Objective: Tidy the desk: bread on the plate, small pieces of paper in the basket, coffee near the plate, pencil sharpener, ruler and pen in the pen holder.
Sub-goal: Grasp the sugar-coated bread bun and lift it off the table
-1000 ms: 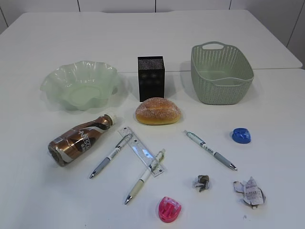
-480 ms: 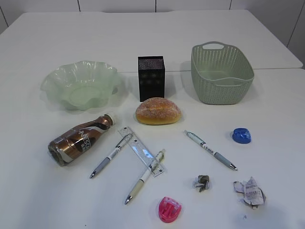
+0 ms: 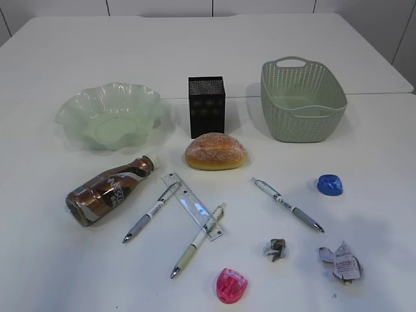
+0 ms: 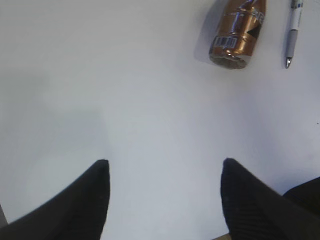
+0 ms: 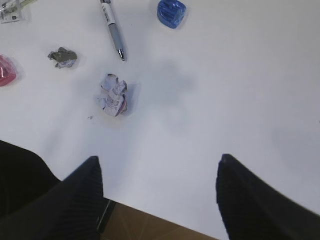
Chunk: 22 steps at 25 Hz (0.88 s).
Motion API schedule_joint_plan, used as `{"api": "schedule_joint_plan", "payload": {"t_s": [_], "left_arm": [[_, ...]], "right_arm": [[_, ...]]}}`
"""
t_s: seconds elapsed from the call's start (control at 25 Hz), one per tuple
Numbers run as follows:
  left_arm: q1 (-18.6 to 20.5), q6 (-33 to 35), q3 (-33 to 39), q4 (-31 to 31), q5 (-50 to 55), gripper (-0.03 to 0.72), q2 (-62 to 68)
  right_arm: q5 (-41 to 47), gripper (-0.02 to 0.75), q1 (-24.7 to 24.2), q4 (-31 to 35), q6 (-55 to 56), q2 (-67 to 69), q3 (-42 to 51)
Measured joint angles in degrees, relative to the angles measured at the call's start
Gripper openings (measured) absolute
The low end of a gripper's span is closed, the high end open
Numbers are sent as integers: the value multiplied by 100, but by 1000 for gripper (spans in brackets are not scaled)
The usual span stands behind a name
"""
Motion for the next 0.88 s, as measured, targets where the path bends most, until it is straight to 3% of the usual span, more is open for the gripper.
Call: {"api": "schedule_joint_plan", "payload": {"t_s": [0.28,0.56,0.88], "left_arm": [[-693,33,-366,103,-52,489,556],[-1100,43,-1228,163,-124,489,1438],[-1969,60,-1986,643,-443,503,2605]], "right_arm": [[-121,551,0,52,-596,877,-226],[-182,551,0,52,37,1437,-226],[-217,551,0,64,552,1899,-412]]}}
